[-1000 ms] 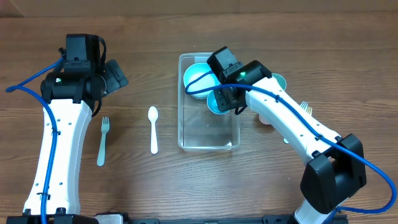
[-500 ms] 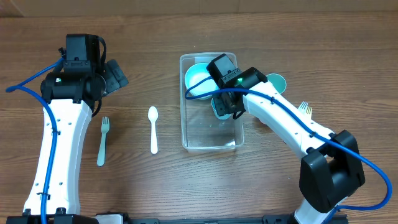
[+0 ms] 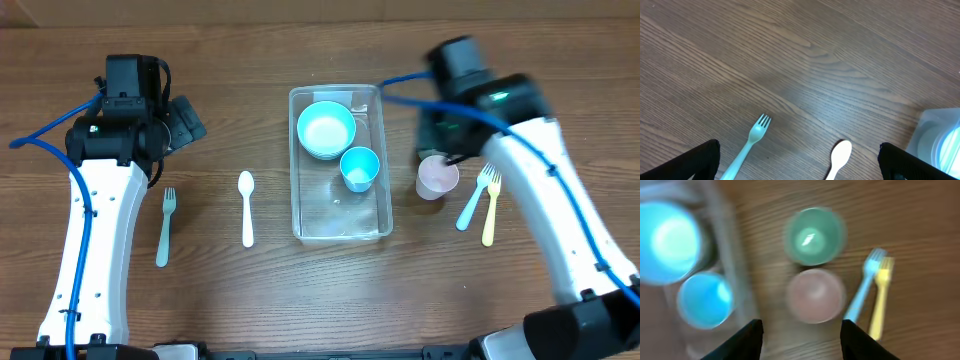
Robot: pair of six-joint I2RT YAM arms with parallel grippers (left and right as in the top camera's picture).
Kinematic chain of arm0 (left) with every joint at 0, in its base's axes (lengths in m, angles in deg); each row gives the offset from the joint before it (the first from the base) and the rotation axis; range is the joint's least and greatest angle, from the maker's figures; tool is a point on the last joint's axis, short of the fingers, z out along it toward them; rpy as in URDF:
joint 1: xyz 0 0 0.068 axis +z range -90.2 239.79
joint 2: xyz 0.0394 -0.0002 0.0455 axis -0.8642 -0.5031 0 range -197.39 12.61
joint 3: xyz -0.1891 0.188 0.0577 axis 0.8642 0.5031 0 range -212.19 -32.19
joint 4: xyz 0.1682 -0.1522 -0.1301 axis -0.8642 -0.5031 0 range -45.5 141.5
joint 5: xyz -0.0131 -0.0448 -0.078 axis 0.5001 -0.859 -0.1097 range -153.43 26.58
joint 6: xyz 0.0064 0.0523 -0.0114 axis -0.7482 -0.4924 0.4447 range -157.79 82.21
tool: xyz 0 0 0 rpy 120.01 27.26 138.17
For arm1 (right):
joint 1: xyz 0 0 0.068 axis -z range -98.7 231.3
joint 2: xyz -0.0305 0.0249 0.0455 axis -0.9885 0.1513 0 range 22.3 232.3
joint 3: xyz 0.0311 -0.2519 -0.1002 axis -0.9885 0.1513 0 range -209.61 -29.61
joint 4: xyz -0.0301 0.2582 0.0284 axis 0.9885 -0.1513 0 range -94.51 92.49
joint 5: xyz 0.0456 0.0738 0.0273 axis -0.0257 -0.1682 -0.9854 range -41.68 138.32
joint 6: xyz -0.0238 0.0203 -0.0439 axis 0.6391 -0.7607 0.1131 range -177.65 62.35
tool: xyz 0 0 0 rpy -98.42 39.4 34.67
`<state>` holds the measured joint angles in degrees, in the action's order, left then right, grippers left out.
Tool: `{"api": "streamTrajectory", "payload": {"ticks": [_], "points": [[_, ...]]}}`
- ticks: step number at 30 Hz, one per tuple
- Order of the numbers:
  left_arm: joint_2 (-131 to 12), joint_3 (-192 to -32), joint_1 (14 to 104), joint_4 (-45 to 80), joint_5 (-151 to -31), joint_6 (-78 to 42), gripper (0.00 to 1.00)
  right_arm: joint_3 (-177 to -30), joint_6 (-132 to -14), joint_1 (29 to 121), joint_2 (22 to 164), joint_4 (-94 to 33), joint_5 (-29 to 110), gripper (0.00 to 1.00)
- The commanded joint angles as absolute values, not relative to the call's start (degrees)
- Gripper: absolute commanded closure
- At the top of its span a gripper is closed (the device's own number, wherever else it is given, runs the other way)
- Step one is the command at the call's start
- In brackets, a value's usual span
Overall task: Pack container
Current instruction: 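Release the cup and move the right gripper to the pink cup, then carry the pink cup into the container and release it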
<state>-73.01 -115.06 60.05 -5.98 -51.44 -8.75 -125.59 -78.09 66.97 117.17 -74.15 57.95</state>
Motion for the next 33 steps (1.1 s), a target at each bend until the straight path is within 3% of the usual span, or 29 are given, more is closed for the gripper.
{"api": "streamTrajectory", "payload": {"ticks": [1, 7, 12, 13, 15, 23, 29, 33], "points": [[-73.3, -115.5, 60.2, -5.9, -51.7, -7.8, 0.0, -121.3, -79.8, 75.3, 116.7, -73.5, 55.6, 0.5], [-73.3, -115.5, 60.2, -5.9, -51.7, -7.8, 0.0, -100.3, -73.7, 81.6, 116.7, -56.9, 43.4, 0.5], [-73.3, -115.5, 60.2, -5.9, -51.7, -7.7, 0.0, -94.1, -73.7, 81.5, 116.7, -50.6, 43.0, 0.5], [-73.3, -115.5, 60.2, -5.9, -51.7, -7.8, 0.0, -92.8, -73.7, 81.5, 116.7, -49.5, 43.0, 0.59], [-73.3, -115.5, 60.2, -5.9, -51.7, -7.8, 0.0, -91.7, -73.7, 81.5, 116.7, -48.6, 43.0, 0.96], [-73.3, -115.5, 60.2, -5.9, -51.7, -7.7, 0.0, -106.6, -73.4, 79.9, 110.0, -64.0, 43.7, 0.96], [-73.3, -115.5, 60.2, -5.9, -51.7, -7.8, 0.0, -116.8, -72.8, 63.7, 100.2, -66.5, 46.1, 0.96], [-73.3, -115.5, 60.2, -5.9, -51.7, -7.8, 0.0, -116.5, -72.8, 51.2, 103.7, -63.8, 55.4, 0.96]]}}
